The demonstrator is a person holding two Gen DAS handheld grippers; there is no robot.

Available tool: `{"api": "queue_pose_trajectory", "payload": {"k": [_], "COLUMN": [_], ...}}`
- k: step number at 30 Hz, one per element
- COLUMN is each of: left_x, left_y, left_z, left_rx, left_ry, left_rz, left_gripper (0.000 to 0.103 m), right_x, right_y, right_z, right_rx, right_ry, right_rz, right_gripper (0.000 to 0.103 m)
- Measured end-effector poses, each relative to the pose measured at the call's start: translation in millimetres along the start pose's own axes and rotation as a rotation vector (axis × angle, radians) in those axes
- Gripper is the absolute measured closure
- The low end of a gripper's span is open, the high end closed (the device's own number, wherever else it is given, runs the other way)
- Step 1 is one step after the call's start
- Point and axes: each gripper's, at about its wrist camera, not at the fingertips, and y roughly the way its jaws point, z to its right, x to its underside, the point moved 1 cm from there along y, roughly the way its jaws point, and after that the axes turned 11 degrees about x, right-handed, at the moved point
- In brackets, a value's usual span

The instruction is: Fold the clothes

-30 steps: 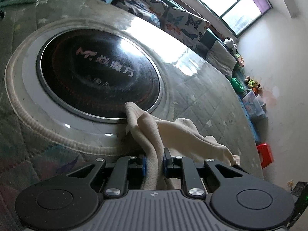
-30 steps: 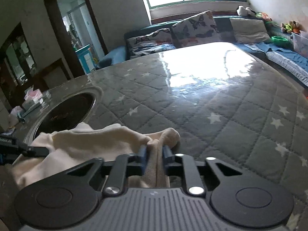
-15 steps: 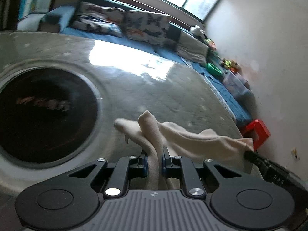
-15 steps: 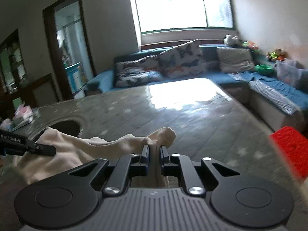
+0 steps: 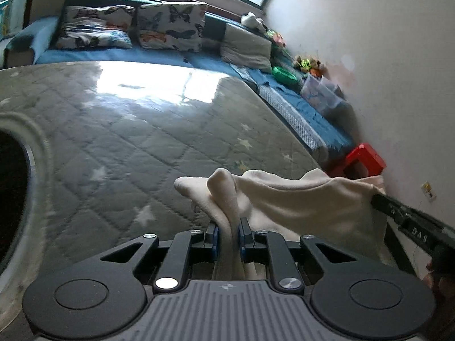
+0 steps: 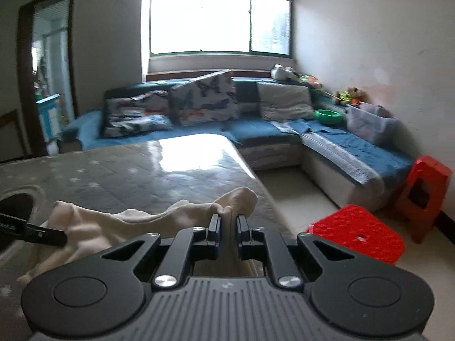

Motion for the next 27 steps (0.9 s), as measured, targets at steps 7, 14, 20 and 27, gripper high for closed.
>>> {"api": "queue_pose_trajectory", "payload": {"k": [7, 14, 20, 27], "left_x": [5.8, -4.0, -17.7, -23.8], "left_y": [13.4, 1.6, 12.6, 41.7], "left_z": [-8.8, -3.2, 13.1, 29.4], "left_rx": [-0.052, -0.098, -0.063, 0.014], "left_ry": [0.012, 0.038, 0.086, 0.155], "left_rz": [-0.026, 0.024, 0.030, 0.002], "left_gripper": [0.078, 0.062, 0.061, 0.063], "right_x": [19.8, 19.4, 14.7, 9.2], "right_y": [41.0, 46.0, 59.1, 75.7], "right_z": [2.6, -2.2, -27.2, -42.7], "right_rx": [0.101, 0.004, -0.101, -0.127], "right_ry": [-0.049, -0.020, -0.013, -0.006], "right_rz": [-0.100, -0.127, -0.153, -0.143], "right_gripper": [0.090, 0.089, 0.089, 0.089]}}
